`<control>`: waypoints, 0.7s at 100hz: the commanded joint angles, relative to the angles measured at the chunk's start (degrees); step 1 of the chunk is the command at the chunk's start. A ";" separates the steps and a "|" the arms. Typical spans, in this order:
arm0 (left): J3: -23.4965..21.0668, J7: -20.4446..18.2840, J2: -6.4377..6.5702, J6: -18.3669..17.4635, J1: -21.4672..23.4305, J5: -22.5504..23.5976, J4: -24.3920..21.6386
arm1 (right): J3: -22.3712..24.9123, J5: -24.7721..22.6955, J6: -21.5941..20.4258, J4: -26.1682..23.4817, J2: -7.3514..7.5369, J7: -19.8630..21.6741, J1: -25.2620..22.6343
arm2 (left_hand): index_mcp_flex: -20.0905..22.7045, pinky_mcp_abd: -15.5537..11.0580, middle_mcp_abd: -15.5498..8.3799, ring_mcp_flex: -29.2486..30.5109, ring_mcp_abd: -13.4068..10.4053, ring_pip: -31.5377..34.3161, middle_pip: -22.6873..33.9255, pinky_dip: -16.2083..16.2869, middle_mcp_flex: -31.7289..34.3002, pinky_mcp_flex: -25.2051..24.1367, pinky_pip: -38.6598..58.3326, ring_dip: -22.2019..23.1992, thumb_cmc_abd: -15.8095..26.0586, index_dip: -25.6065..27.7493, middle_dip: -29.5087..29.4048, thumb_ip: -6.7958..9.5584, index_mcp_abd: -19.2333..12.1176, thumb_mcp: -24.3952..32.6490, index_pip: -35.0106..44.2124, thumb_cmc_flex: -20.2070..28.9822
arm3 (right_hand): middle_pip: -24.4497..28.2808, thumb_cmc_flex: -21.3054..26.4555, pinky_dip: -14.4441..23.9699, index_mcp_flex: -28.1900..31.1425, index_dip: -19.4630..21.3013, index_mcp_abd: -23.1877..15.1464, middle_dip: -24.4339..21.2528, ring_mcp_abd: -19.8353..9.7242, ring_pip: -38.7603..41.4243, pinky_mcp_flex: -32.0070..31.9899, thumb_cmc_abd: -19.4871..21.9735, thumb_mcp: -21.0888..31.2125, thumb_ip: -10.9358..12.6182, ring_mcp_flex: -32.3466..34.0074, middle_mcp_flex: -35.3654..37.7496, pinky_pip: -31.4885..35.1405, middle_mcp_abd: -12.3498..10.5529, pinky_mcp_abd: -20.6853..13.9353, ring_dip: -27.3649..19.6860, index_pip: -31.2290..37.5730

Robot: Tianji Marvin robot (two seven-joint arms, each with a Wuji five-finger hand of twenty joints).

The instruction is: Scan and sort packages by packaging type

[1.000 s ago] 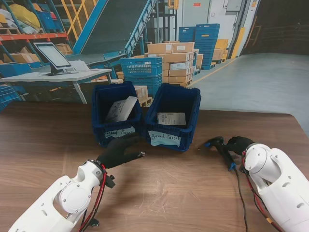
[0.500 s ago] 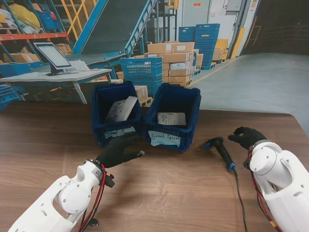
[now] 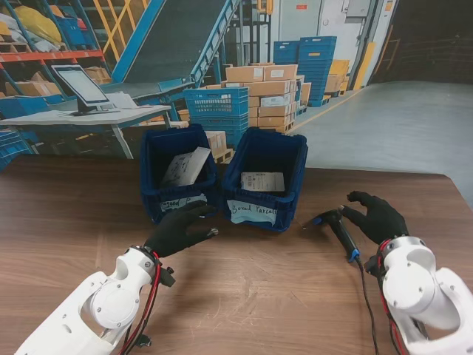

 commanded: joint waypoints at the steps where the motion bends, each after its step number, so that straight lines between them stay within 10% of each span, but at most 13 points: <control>1: 0.34 -0.49 -0.55 0.12 0.33 -0.15 -0.22 | -0.41 0.33 -1.53 -1.57 -1.03 0.37 -1.92 | -0.03 -2.10 -1.03 -2.78 -0.73 -2.16 -1.43 -1.04 -1.05 -0.27 -2.15 -1.03 1.88 0.16 -0.90 0.99 -2.95 -1.34 0.64 1.11 | -1.51 -2.39 -0.40 -1.44 -0.47 -1.50 -1.08 -0.45 -0.78 -0.33 2.08 -0.70 -0.35 -0.91 1.50 -0.92 -1.35 -0.48 -1.62 -0.70; 70: 1.09 2.90 -1.55 0.13 1.60 -2.19 -0.34 | -3.01 5.09 -21.32 -4.58 -1.88 -5.88 -11.41 | -0.52 -2.10 -0.84 -3.35 -0.98 -2.13 -1.48 -2.58 -1.21 -0.47 -2.85 -2.01 2.10 -0.62 -1.94 0.88 -2.28 -1.69 1.32 1.39 | -6.25 -4.71 -5.25 -5.07 -3.29 -1.57 -2.14 -1.27 -2.56 -0.84 4.09 -1.38 -1.31 -2.93 1.61 -6.85 -1.97 -4.11 -3.54 -2.90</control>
